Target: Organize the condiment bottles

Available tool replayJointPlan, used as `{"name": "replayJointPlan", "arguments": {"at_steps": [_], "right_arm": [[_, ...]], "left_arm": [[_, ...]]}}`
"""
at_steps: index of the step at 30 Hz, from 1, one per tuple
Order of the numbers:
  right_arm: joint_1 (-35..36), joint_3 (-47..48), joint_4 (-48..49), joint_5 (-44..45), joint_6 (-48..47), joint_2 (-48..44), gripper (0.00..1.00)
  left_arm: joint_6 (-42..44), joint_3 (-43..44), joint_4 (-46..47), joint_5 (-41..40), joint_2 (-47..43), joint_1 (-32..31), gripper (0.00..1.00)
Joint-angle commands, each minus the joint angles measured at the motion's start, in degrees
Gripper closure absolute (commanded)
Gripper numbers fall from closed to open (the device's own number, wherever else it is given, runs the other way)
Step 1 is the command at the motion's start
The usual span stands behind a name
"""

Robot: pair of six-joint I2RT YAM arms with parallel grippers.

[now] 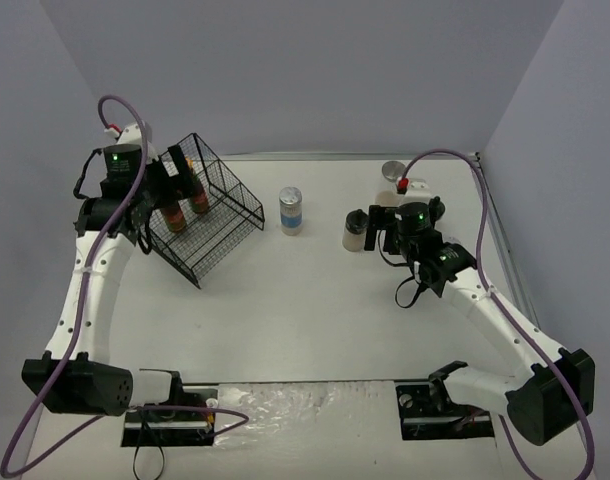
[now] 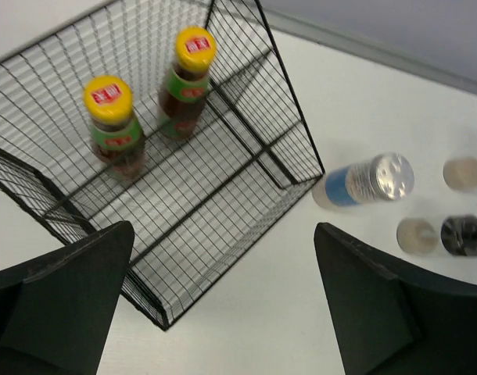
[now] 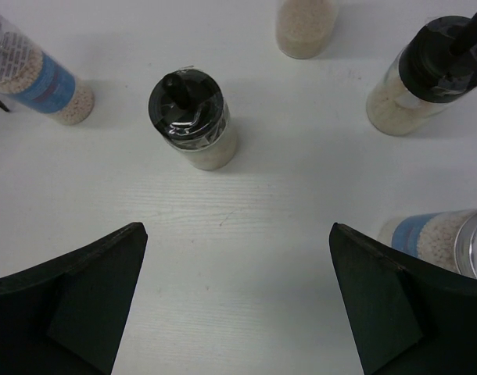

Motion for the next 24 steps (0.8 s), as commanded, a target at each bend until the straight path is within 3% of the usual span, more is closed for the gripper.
{"name": "replayJointPlan", "arguments": {"at_steps": [1, 7, 13, 24], "right_arm": [[-2.35, 4.15, 2.31, 0.41, 1.10, 0.75, 0.00], [-2.49, 4.63, 2.21, -1.50, -0.83, -0.73, 0.00], [-2.49, 3.61, 2.24, -6.28, -2.04, -4.38, 0.00], [-2.49, 1.12, 1.80, -11.53, -5.01, -7.38, 0.00]], "left_arm": [[3.56, -4.00, -1.72, 7.67, -2.98, -5.91, 0.03], [4.05, -5.07, 7.68, 5.05, 1.74, -16.82, 0.03], [6.81, 1.61, 14.65, 2.56, 12.97, -24.05, 0.03], [8.30, 14.67, 16.86, -2.68, 31.75, -27.21, 0.03]]}}
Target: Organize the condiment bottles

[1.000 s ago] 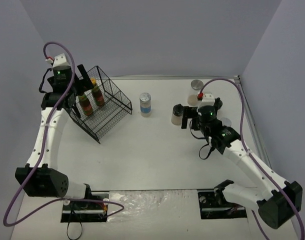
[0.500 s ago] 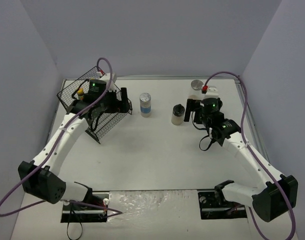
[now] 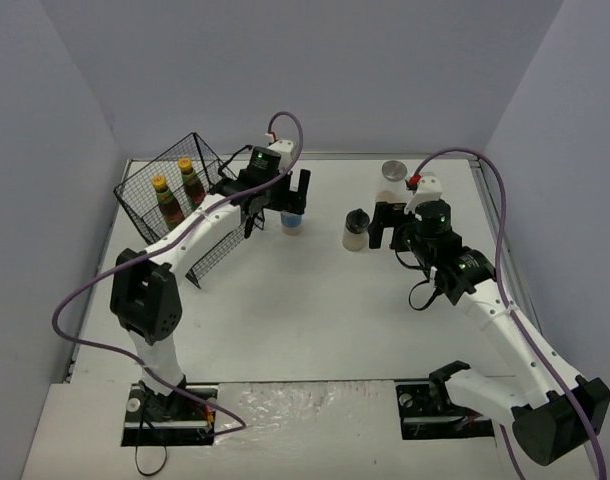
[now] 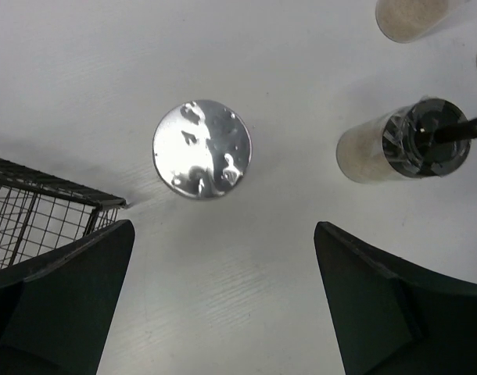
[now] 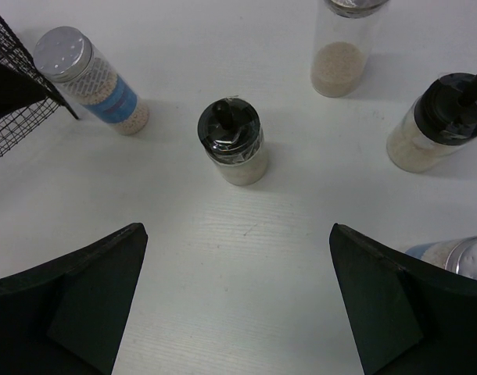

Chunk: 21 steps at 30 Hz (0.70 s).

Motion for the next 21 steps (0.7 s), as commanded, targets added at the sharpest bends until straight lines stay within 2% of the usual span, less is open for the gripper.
{"name": "replayJointPlan", "arguments": {"at_steps": [1, 15, 18, 21], "right_arm": [[-0.02, -0.60, 1.93, -4.38, -1.31, -1.72, 0.00], [-0.02, -4.20, 2.99, -5.30, -0.70, -3.17, 0.00], [-0.02, -4.23, 3.02, -5.67, -0.86, -2.61, 0.00], [-0.02, -4.04, 3.23, -5.62, -0.97, -2.20, 0.00]], "left_arm": [[0.55, 7.70, 5.06, -2.46, 4.66, -0.05, 0.03], [2.61, 17.68, 1.39, -6.62, 14.89, -0.21, 0.04], [2.00, 17.10, 1.73, -5.66, 14.44, -0.27, 0.19], [0.87, 16.97, 1.05, -4.45, 13.75, -0.25, 0.43]]}}
